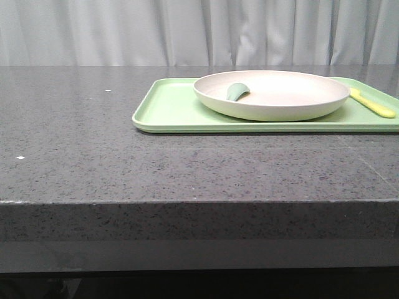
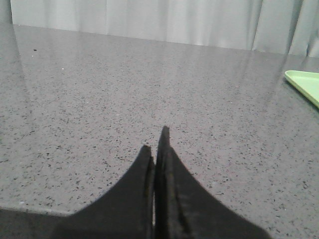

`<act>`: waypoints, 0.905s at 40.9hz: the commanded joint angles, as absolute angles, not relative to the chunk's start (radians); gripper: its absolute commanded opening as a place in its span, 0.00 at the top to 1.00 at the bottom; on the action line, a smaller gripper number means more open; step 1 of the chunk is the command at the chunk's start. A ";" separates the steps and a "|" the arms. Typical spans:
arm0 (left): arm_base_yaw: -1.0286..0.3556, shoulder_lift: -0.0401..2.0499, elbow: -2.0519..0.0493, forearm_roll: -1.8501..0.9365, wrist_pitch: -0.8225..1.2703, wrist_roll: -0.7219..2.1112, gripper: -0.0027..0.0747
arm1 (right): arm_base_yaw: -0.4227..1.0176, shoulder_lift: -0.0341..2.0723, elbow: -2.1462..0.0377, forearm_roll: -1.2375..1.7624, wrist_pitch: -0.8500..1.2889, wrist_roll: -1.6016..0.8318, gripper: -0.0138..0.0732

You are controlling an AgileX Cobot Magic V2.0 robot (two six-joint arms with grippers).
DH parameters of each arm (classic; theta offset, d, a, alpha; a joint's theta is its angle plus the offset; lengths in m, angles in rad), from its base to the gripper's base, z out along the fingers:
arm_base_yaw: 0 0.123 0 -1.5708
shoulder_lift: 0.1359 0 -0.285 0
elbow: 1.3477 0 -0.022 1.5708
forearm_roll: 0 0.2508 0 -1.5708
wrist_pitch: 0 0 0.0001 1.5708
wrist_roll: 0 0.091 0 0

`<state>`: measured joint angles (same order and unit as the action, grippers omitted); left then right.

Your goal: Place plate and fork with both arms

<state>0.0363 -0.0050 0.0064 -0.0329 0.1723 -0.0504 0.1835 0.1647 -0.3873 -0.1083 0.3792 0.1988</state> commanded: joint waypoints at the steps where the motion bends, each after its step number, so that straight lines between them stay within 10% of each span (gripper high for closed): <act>1: 0.038 -0.026 0.008 -0.035 0.092 -0.051 0.99 | 0.185 0.176 -0.397 -0.129 0.284 0.184 0.97; 37: 0.038 -0.026 0.008 -0.035 0.092 -0.051 0.99 | 0.050 -0.030 0.025 0.051 0.102 -0.007 0.97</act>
